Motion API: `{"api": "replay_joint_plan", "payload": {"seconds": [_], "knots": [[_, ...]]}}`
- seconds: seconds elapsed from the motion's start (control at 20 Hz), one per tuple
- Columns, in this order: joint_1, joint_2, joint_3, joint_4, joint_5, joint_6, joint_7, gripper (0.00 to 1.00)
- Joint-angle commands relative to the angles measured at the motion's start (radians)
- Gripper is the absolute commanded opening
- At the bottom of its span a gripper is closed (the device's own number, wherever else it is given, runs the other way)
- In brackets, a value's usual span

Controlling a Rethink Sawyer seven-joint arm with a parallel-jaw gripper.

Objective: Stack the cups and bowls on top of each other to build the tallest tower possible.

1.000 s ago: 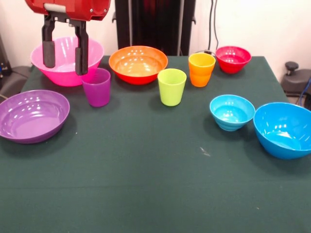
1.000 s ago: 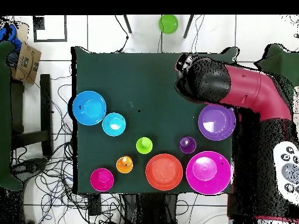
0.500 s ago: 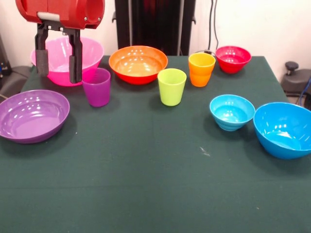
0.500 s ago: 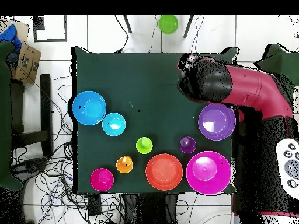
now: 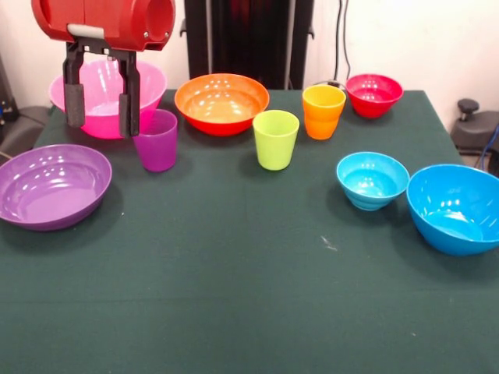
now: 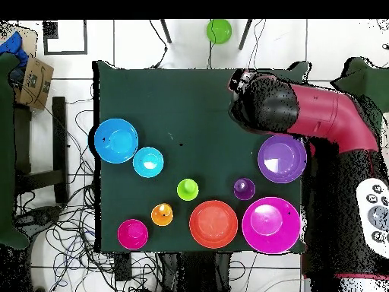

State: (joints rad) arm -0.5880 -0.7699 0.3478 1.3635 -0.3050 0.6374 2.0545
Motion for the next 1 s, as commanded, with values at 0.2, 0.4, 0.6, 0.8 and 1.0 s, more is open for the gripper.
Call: {"api": "replay_joint_plan", "payload": {"seconds": [0.2, 0.4, 0.6, 0.8, 1.0], "knots": [[0.000, 0.037, 0.058, 0.053, -0.110, 0.029, -0.214, 1.00], [0.010, 0.031, 0.064, 0.012, -0.112, 0.093, -0.231, 1.00], [0.009, 0.037, 0.077, -0.002, -0.107, 0.121, -0.243, 1.00], [0.023, 0.017, 0.060, 0.027, -0.117, 0.099, -0.202, 1.00], [0.029, 0.010, 0.049, 0.045, -0.125, 0.065, -0.172, 1.00]]}}
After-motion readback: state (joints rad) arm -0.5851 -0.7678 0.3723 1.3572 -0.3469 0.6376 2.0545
